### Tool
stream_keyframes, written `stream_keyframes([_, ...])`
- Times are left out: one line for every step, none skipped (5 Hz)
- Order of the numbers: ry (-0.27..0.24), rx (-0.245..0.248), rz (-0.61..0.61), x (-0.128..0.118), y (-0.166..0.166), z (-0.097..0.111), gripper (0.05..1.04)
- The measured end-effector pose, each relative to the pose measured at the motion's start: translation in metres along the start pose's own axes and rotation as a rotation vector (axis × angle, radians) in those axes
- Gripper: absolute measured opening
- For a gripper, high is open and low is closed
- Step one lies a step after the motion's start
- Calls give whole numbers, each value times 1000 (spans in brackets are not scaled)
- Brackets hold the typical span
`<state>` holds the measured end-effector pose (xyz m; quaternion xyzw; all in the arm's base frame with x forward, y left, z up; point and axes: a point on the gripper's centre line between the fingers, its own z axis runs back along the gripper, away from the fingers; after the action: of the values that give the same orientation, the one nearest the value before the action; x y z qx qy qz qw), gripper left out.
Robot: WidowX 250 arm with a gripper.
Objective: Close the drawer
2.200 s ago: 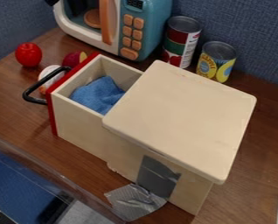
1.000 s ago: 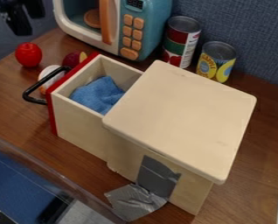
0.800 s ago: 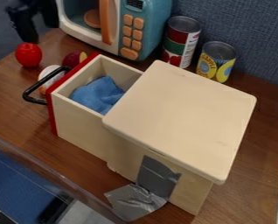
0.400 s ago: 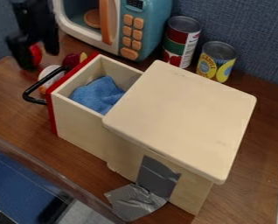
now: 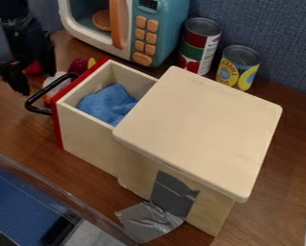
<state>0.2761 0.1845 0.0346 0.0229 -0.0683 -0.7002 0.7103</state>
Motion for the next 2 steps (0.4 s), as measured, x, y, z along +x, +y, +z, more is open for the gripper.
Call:
stream_keyframes([15, 7, -6, 1, -4, -1, 999])
stream_keyframes([19, 14, 3, 6, -8, -5, 999])
